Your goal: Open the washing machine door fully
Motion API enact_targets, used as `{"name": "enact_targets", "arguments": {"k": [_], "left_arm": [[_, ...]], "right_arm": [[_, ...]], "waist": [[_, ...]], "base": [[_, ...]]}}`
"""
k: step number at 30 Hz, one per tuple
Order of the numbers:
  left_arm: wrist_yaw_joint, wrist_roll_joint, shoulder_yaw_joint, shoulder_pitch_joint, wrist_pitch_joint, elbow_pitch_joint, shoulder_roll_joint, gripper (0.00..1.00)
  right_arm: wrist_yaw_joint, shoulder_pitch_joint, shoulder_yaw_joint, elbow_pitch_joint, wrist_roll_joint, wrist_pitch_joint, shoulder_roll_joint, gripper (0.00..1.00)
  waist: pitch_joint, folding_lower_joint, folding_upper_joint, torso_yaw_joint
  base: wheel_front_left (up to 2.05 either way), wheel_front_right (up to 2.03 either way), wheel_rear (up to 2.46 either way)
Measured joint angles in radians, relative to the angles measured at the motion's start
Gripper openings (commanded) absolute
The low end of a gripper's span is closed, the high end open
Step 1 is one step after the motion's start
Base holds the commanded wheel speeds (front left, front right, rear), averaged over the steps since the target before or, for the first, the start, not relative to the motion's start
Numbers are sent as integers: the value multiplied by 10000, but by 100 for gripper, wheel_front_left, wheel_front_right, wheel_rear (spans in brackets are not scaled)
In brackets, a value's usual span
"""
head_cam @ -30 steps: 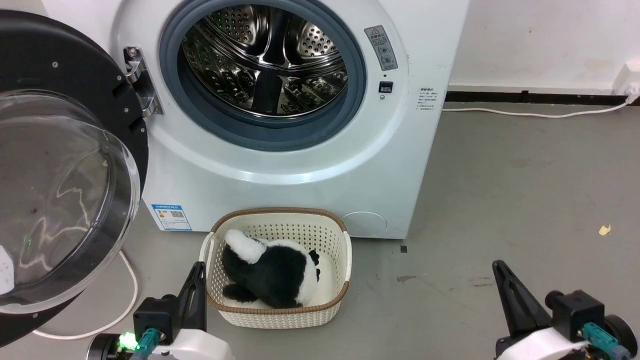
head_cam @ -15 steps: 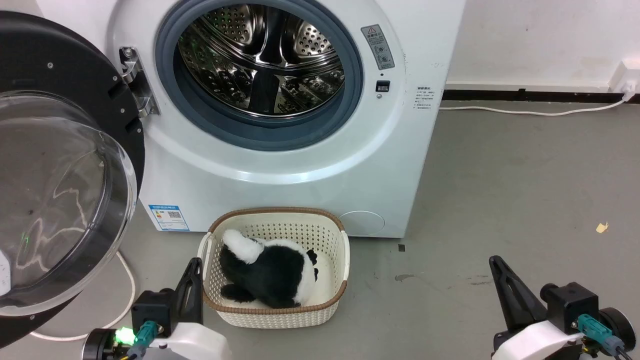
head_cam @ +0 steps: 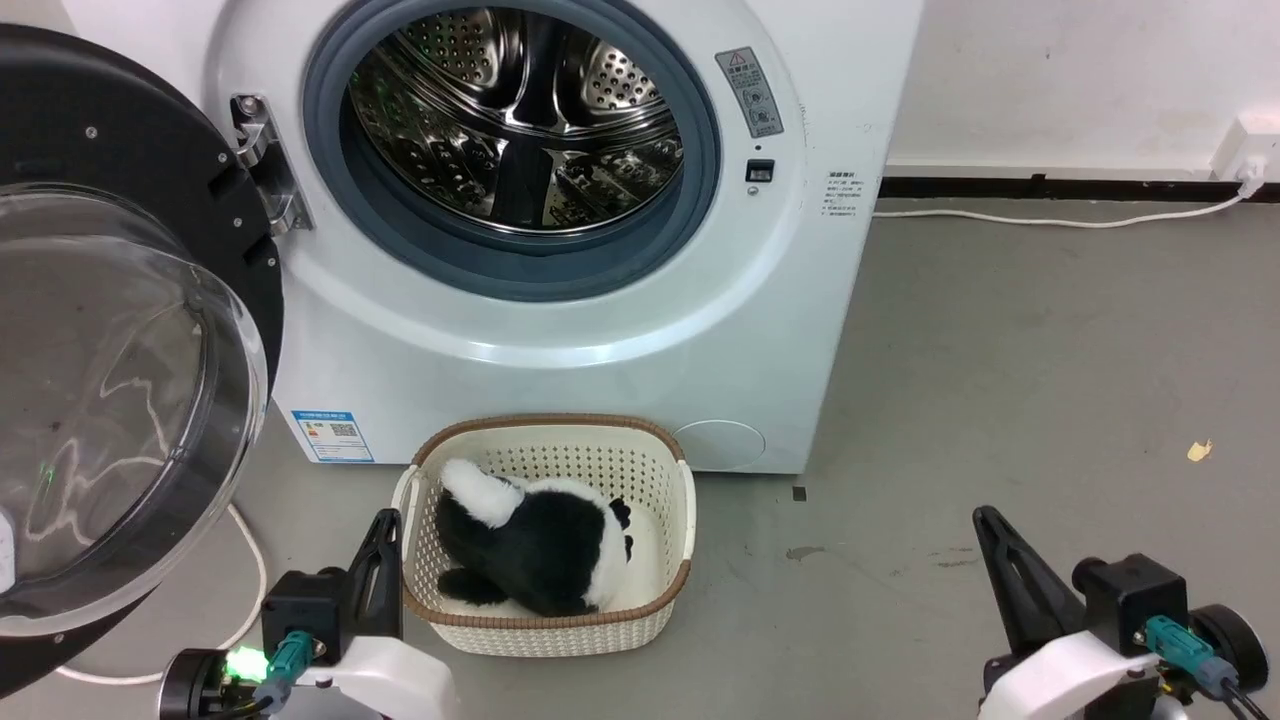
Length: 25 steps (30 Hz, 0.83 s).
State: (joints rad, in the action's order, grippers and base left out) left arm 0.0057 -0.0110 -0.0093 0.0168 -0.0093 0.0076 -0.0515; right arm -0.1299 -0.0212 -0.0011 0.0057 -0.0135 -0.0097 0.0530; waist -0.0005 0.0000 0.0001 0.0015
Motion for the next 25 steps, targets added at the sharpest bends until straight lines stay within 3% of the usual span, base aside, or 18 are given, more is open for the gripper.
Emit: {"name": "enact_targets", "arguments": {"k": [25], "left_arm": [[-13, 21, 98, -13, 90, -36, 15, 0]], "right_arm": [[0, 96, 19, -17, 59, 90, 0, 0]], "waist": [[5, 0, 0, -16]], "base": [[0, 0, 0]]}}
